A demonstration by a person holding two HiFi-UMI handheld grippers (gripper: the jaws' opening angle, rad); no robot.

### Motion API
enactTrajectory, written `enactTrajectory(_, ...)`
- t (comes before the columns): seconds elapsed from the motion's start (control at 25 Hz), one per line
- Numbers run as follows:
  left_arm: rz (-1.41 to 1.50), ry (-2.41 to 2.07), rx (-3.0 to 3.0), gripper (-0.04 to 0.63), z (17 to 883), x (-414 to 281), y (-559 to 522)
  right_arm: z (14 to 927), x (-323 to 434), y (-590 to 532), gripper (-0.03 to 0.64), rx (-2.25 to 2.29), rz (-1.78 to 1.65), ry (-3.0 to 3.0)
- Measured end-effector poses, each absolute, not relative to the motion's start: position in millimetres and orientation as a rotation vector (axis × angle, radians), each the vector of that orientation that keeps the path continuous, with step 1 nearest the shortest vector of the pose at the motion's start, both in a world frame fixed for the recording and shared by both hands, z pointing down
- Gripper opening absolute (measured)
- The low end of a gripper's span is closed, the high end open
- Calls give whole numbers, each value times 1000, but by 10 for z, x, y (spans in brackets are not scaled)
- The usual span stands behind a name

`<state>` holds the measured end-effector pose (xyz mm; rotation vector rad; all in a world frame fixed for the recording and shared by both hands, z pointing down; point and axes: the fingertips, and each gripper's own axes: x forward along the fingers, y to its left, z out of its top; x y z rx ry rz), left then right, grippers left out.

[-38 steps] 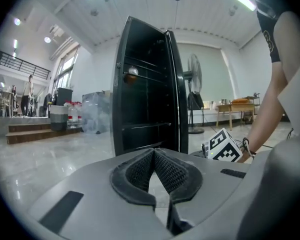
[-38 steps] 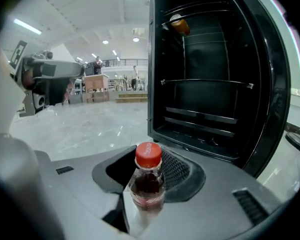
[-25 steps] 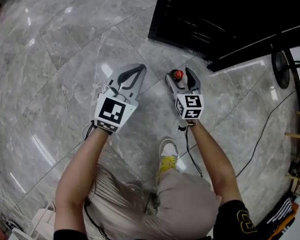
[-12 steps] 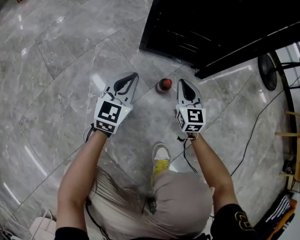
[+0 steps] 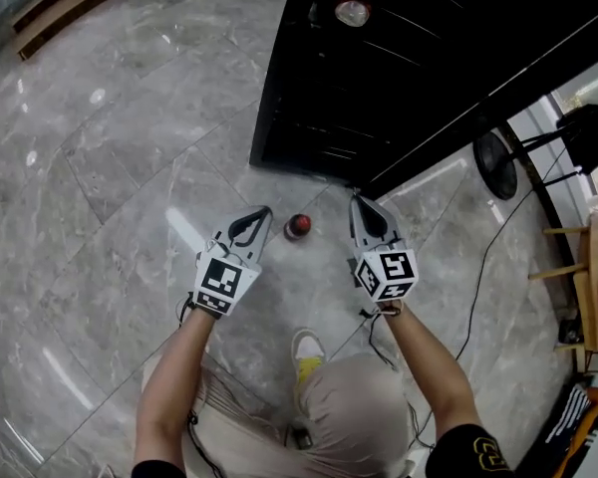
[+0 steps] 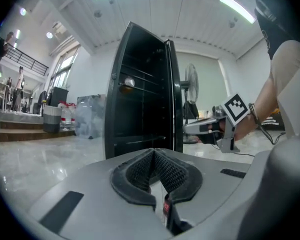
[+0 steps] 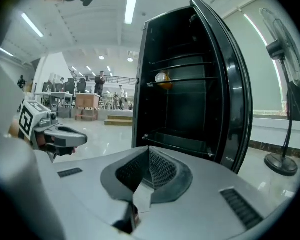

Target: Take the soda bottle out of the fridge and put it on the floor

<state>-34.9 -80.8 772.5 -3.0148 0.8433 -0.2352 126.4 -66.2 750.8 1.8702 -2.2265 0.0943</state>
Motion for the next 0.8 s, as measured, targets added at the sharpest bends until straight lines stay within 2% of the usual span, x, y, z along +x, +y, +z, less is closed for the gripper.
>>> enactTrajectory(0.28, -162, 774, -2978, 15, 7066, -23, -884, 7210, 1467, -810, -6, 1858, -46, -2228)
enactTrajectory(0.44, -225, 802, -2968, 15, 6441, 6, -811, 6816, 1584, -734, -6, 1872, 82, -2178)
enactTrajectory(0.56, -192, 911, -3046, 15, 5720, -51, -628, 6228, 1602, -560, -6, 1835, 173, -2157)
enactTrajectory(0.68, -99, 1052, -3131, 15, 4885, -112, -485, 5409, 1542, -509, -6, 1732, 117, -2184)
enactTrajectory(0.8, -185, 1082, -3129, 15, 4145, -152, -232, 4600, 1455, -348, -6, 1593, 44, -2211)
